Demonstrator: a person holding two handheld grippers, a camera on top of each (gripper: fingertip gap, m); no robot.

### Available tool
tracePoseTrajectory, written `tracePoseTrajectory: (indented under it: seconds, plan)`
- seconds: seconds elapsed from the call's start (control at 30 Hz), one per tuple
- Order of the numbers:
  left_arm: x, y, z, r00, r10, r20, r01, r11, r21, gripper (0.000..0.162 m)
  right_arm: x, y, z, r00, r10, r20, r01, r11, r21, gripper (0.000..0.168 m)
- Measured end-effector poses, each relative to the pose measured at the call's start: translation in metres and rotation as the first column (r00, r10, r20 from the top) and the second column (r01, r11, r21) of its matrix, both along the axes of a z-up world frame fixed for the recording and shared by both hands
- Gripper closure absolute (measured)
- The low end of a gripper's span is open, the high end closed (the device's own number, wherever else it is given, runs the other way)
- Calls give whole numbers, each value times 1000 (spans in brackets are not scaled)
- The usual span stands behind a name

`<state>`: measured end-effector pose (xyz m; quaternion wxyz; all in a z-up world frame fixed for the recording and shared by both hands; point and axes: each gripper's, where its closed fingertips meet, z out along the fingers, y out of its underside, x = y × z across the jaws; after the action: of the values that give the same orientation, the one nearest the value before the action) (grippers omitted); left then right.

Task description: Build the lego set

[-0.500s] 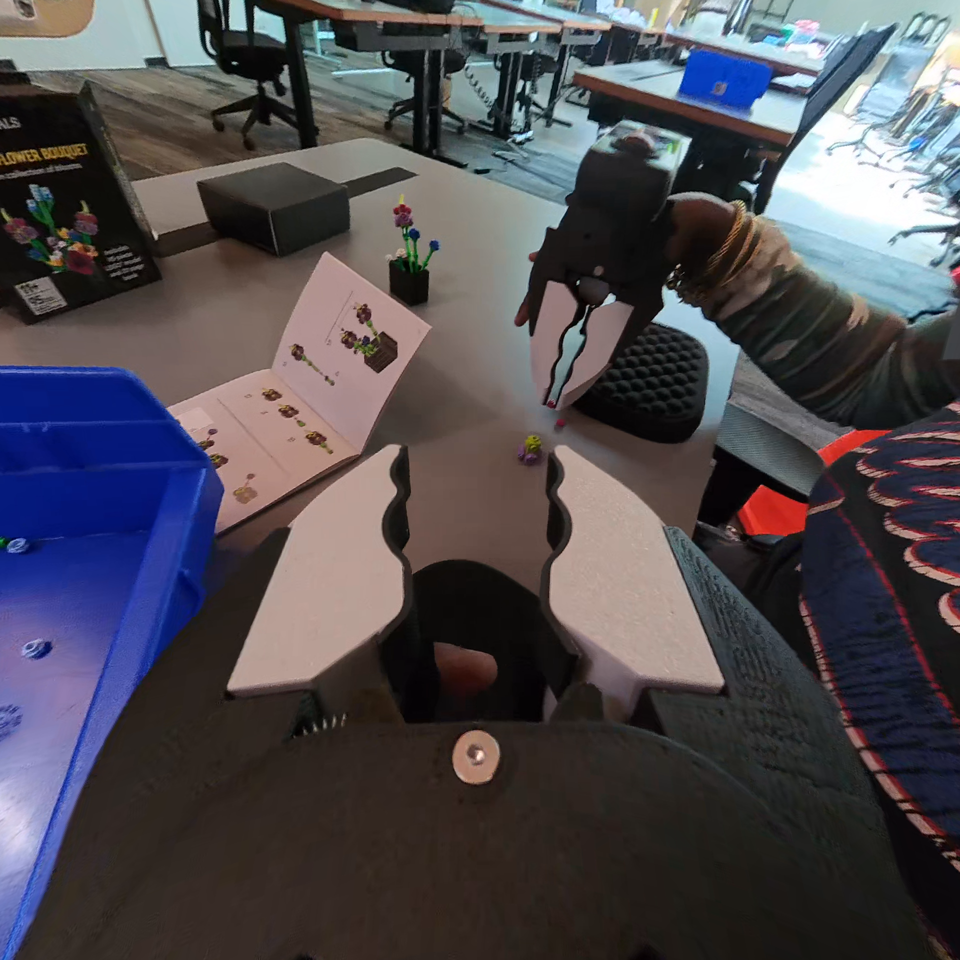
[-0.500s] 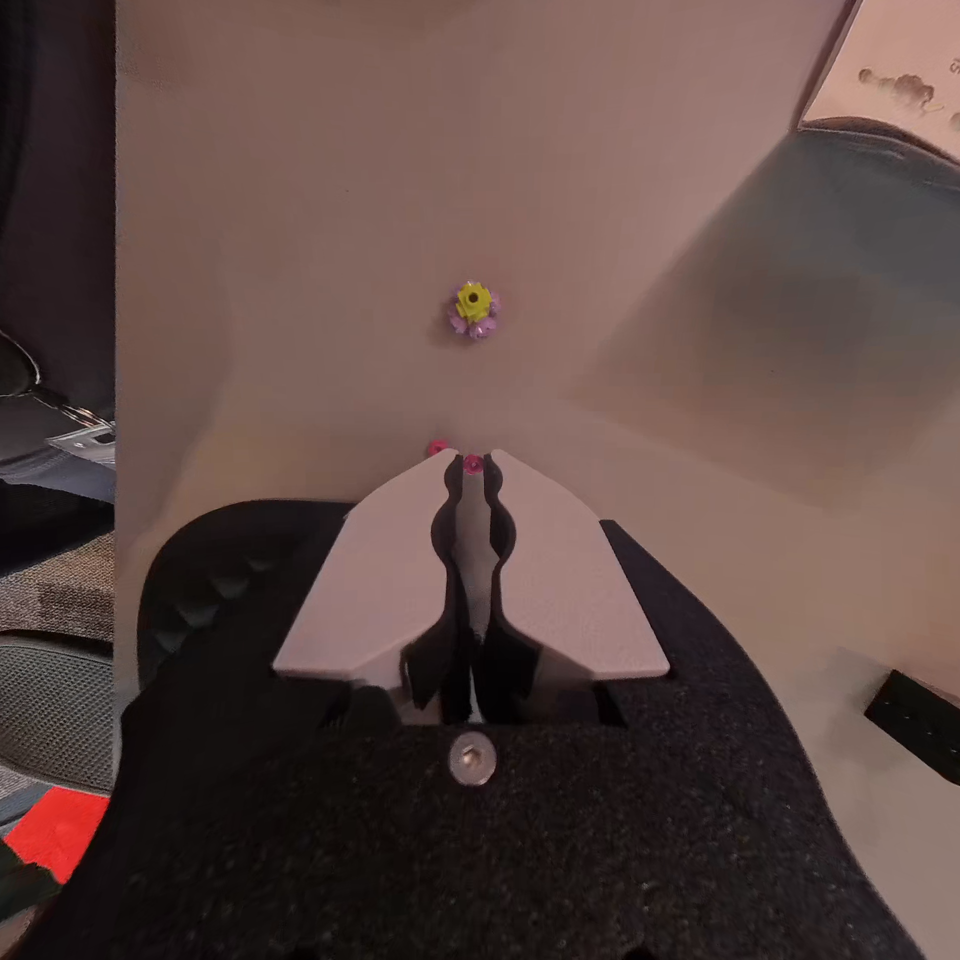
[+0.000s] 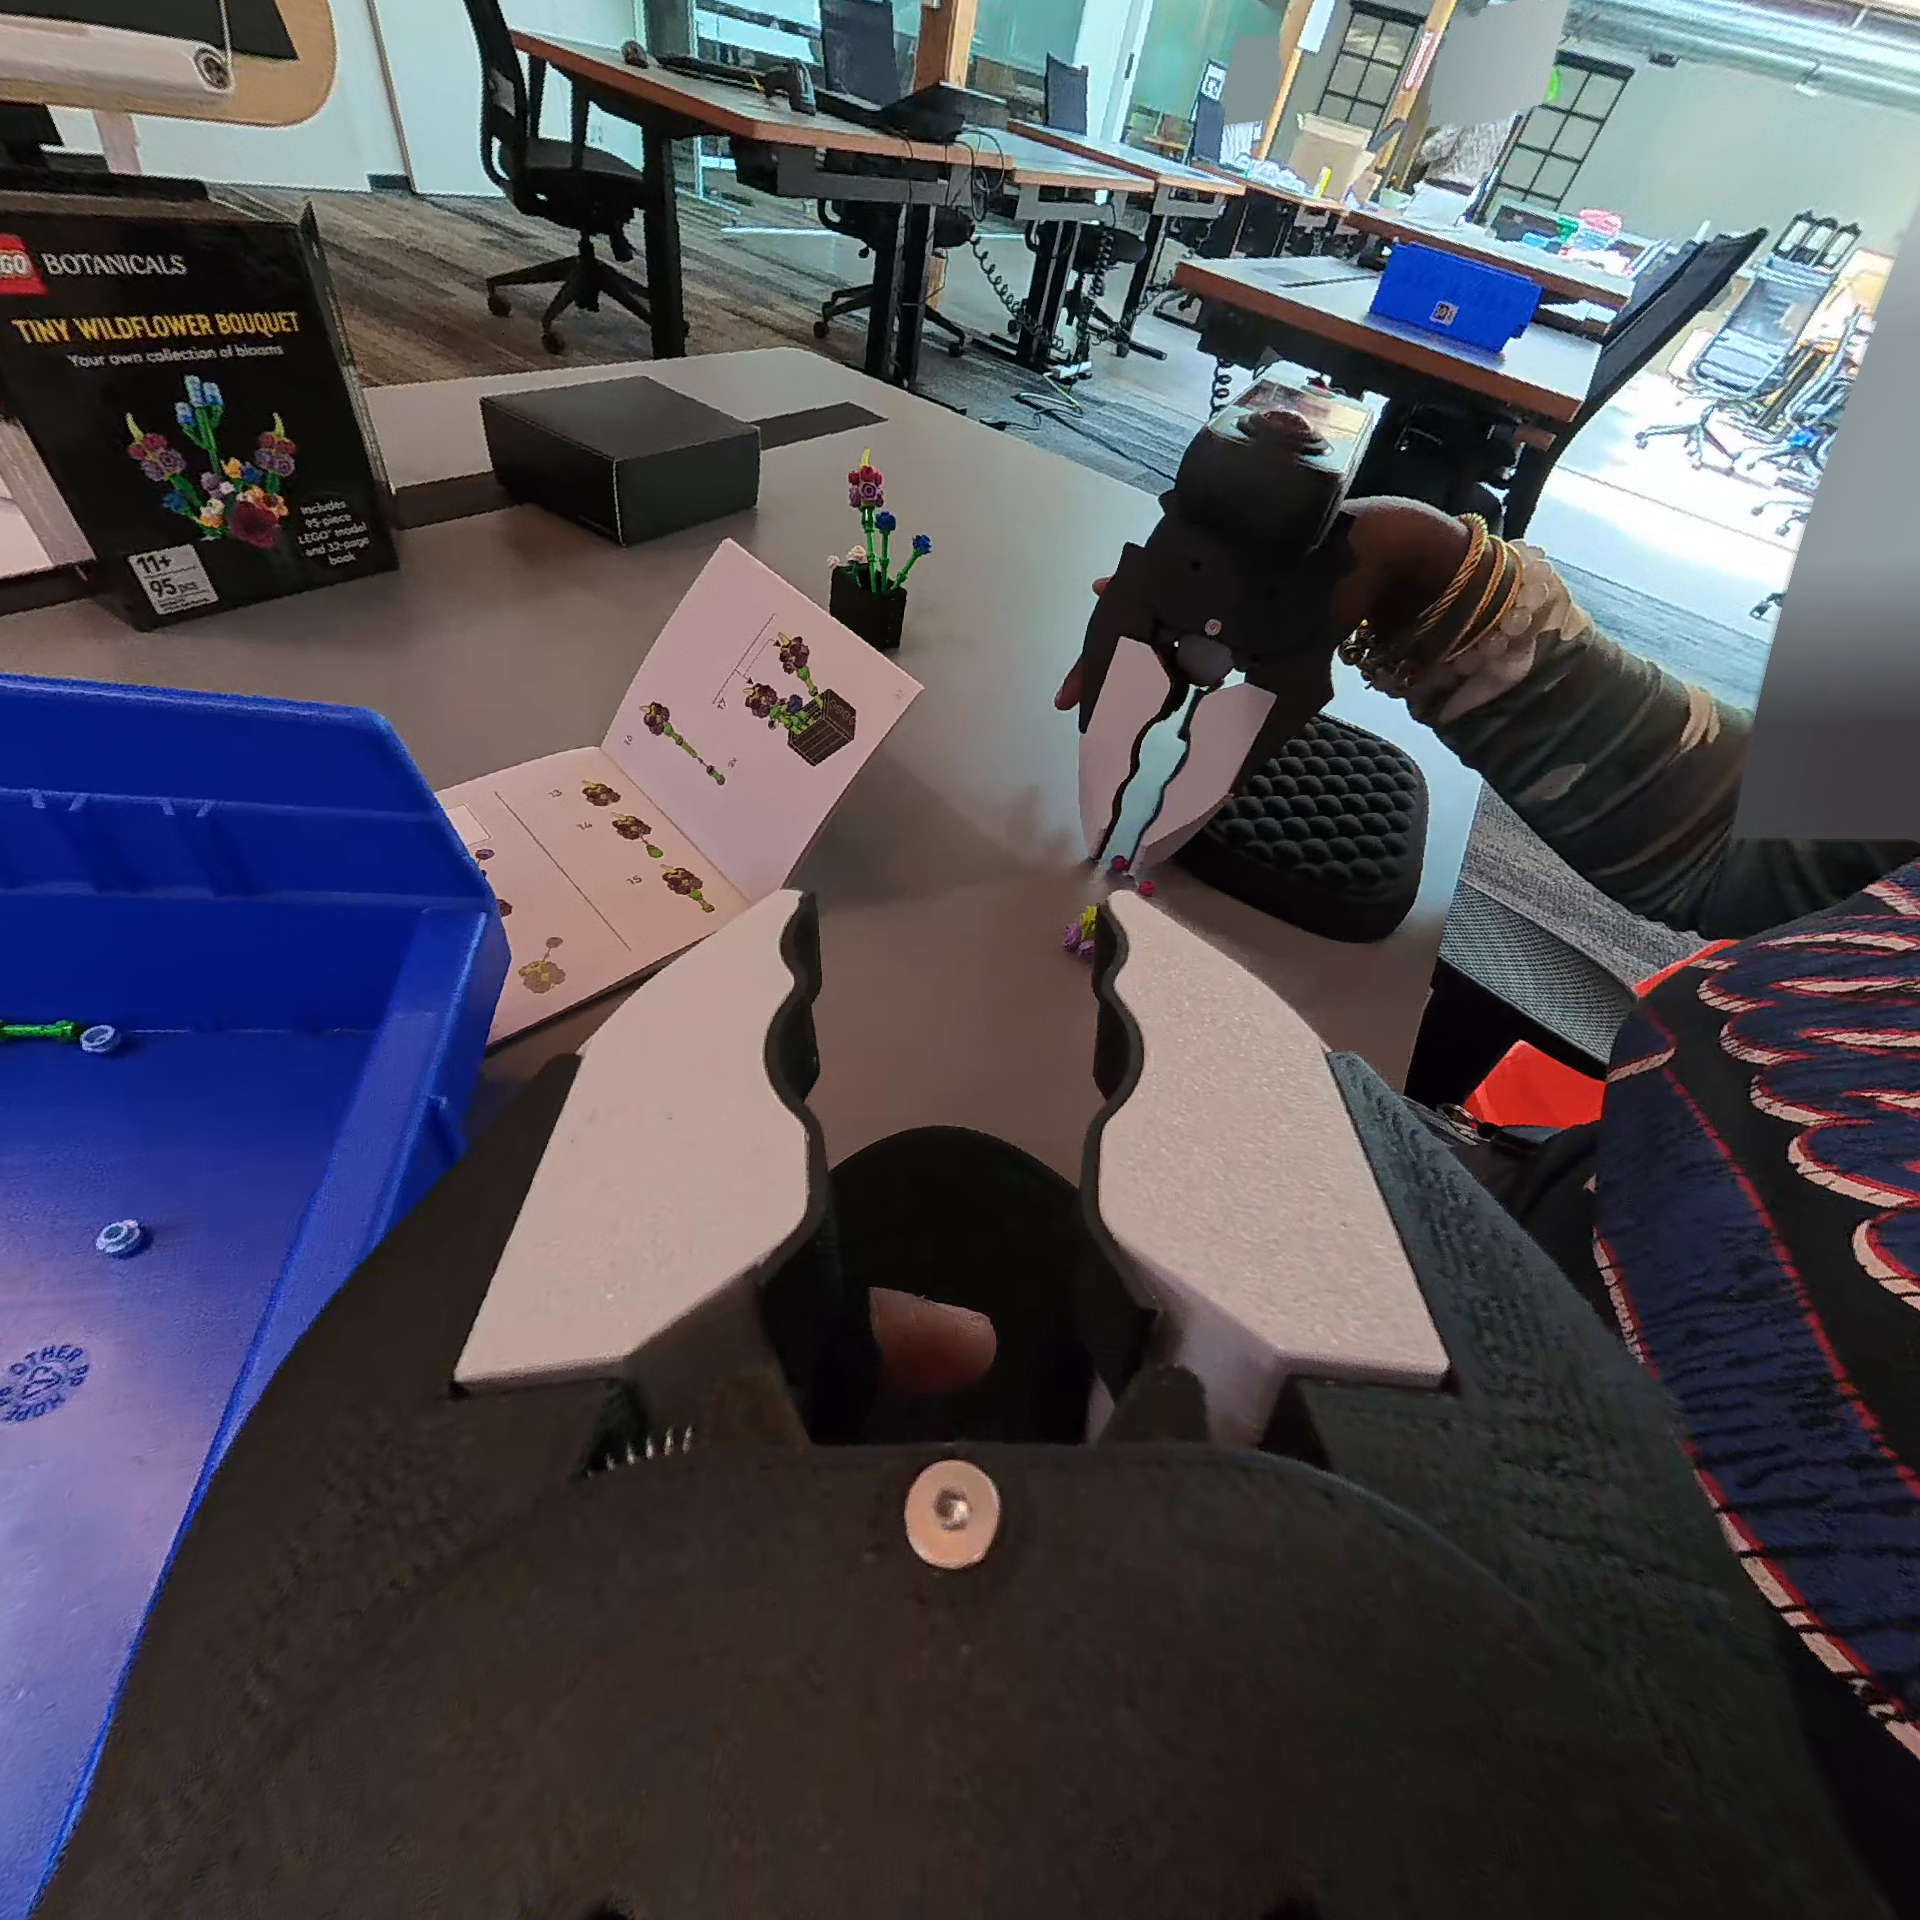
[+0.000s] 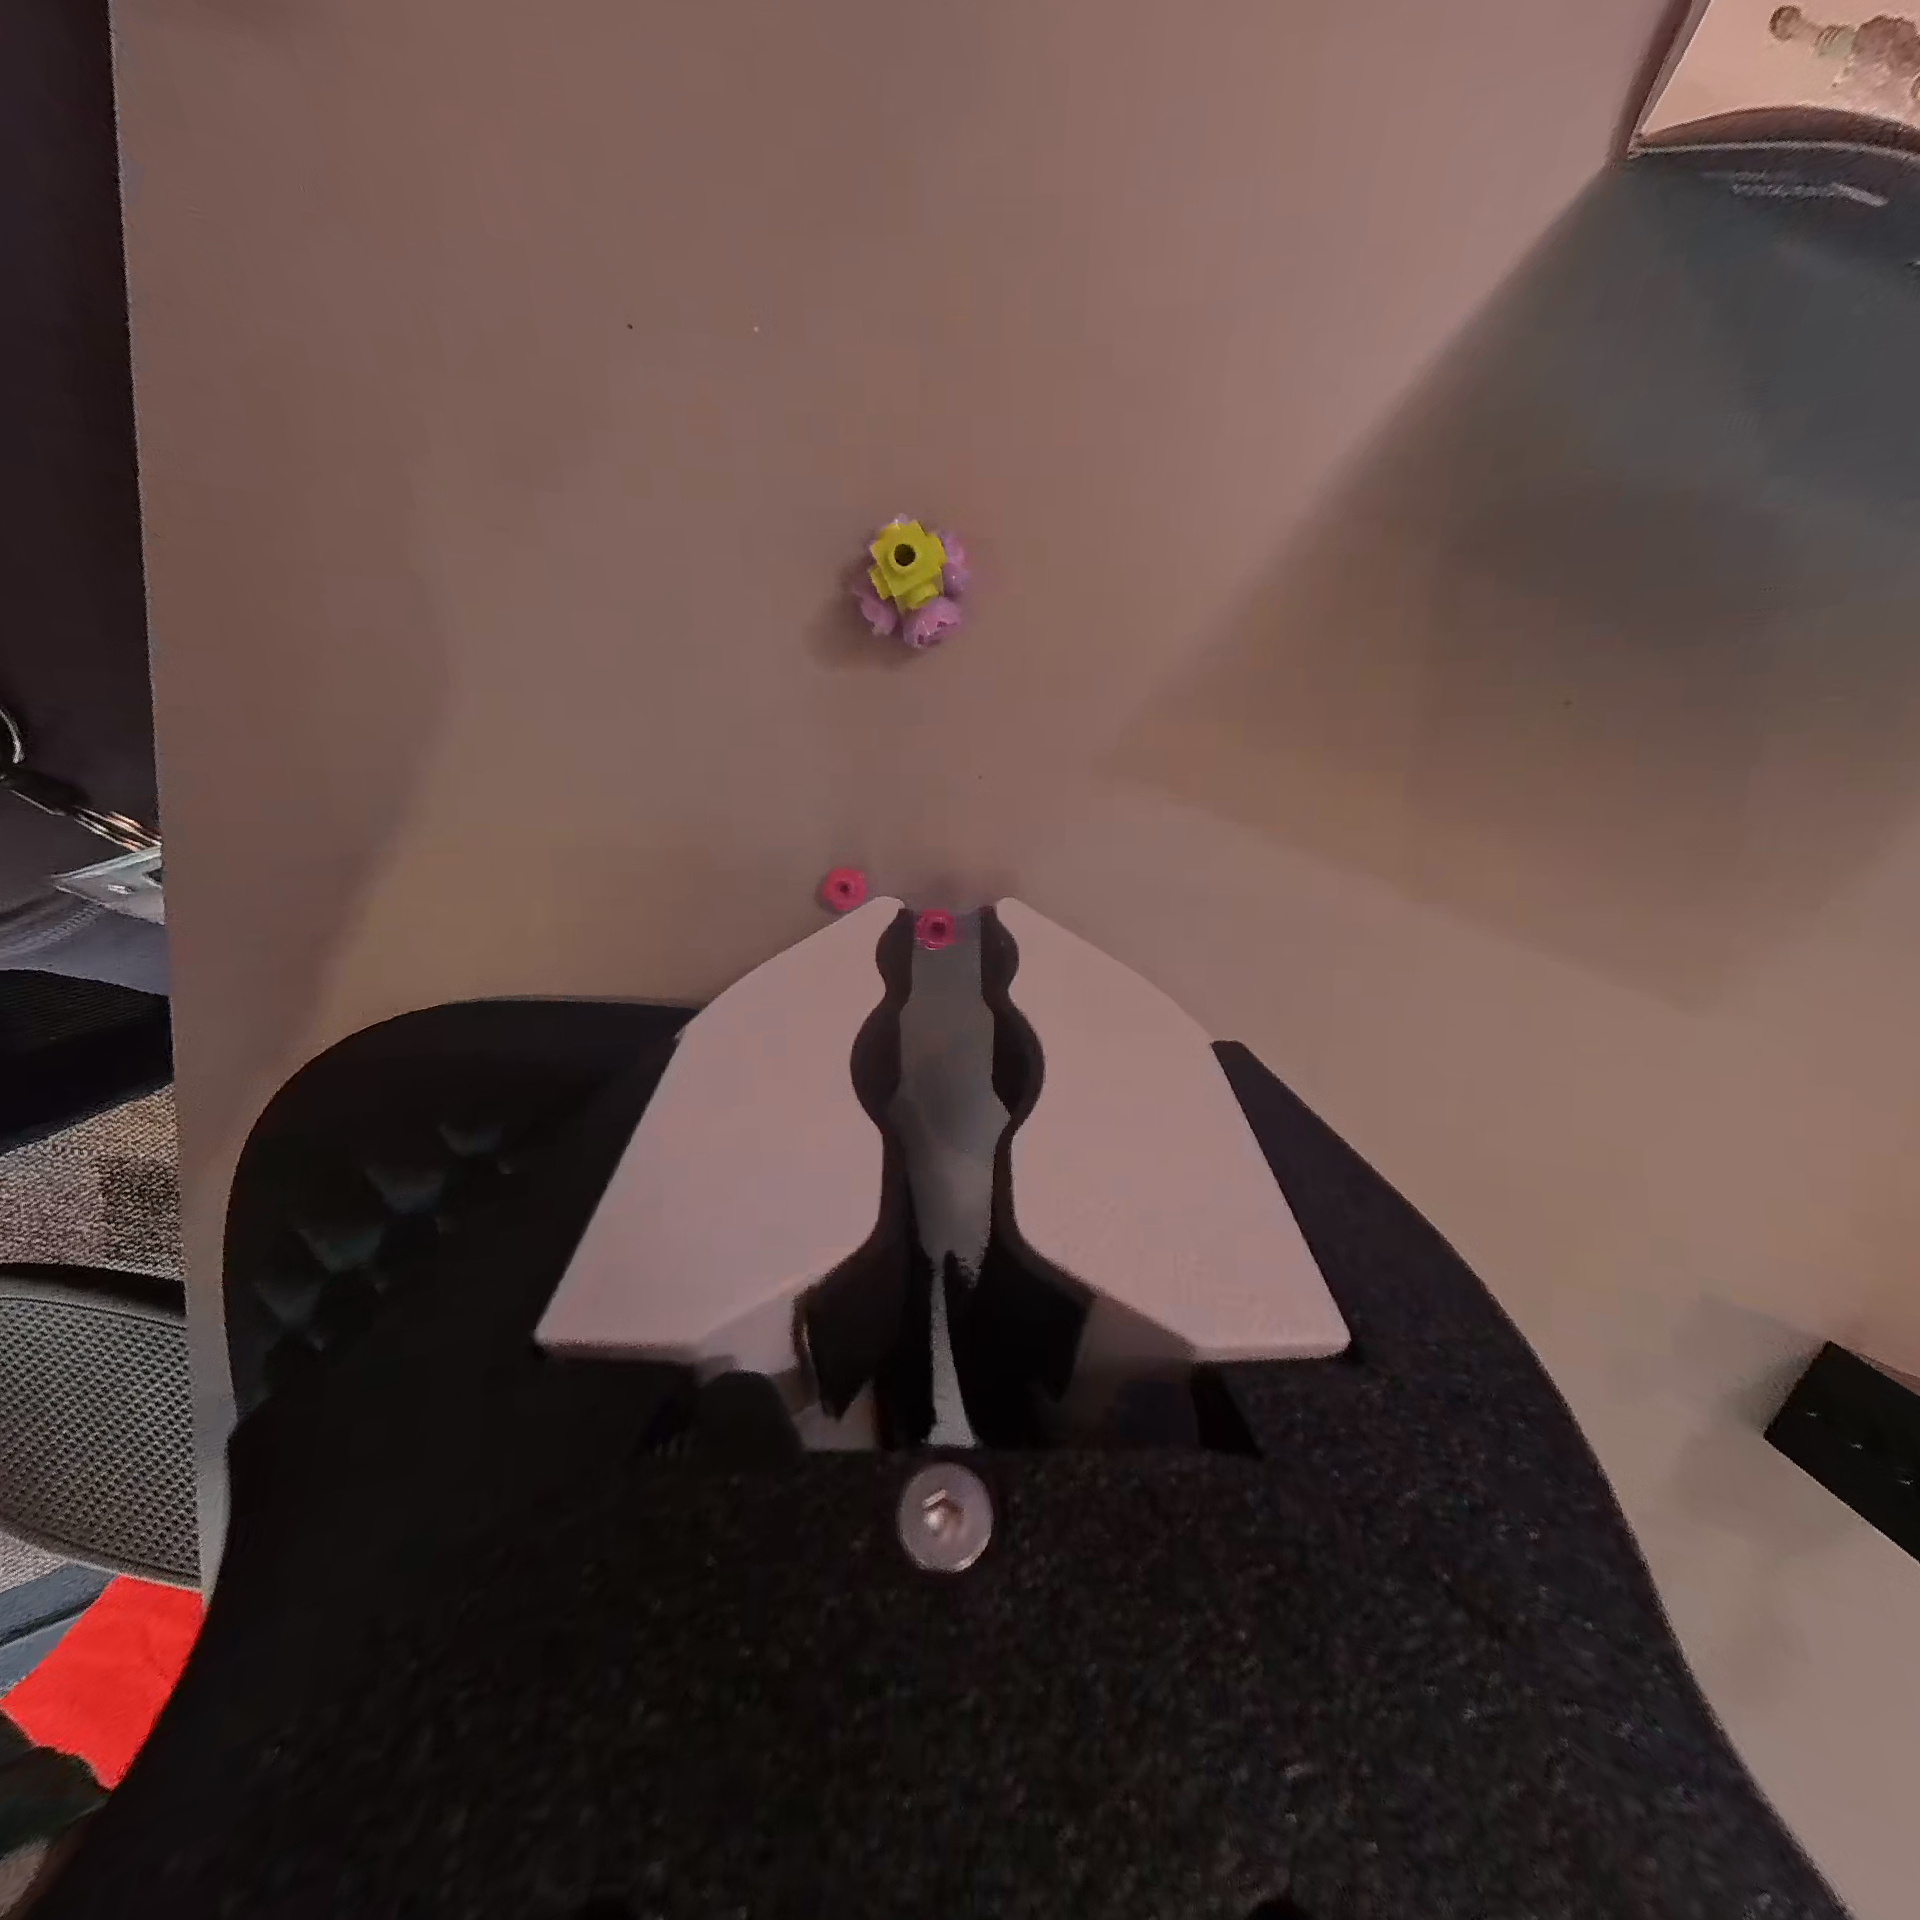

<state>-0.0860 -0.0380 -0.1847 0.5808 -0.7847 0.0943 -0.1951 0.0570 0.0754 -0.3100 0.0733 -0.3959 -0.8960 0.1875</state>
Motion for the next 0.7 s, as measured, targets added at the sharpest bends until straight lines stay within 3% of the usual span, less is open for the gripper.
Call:
tracePoseTrajectory:
  seconds: [0.4,0.53,0.6,0.7]
  plan:
    - [-6,-2,1,999,23,-33,-24,1000,-5,111,3,-2,3,1000,-8,-22,8,1000,-20,148]
    - [-13,-6,6,995,43,-84,-44,999,-4,111,-7,-3,25,981,-61,-182,43,994,-103,144]
    - [-26,-9,7,987,70,-145,-76,996,-40,111,-19,0,47,923,-149,-356,88,979,-182,138]
    - [-58,-15,17,956,124,-267,-147,987,-68,111,-32,9,83,742,-306,-596,118,935,-334,134]
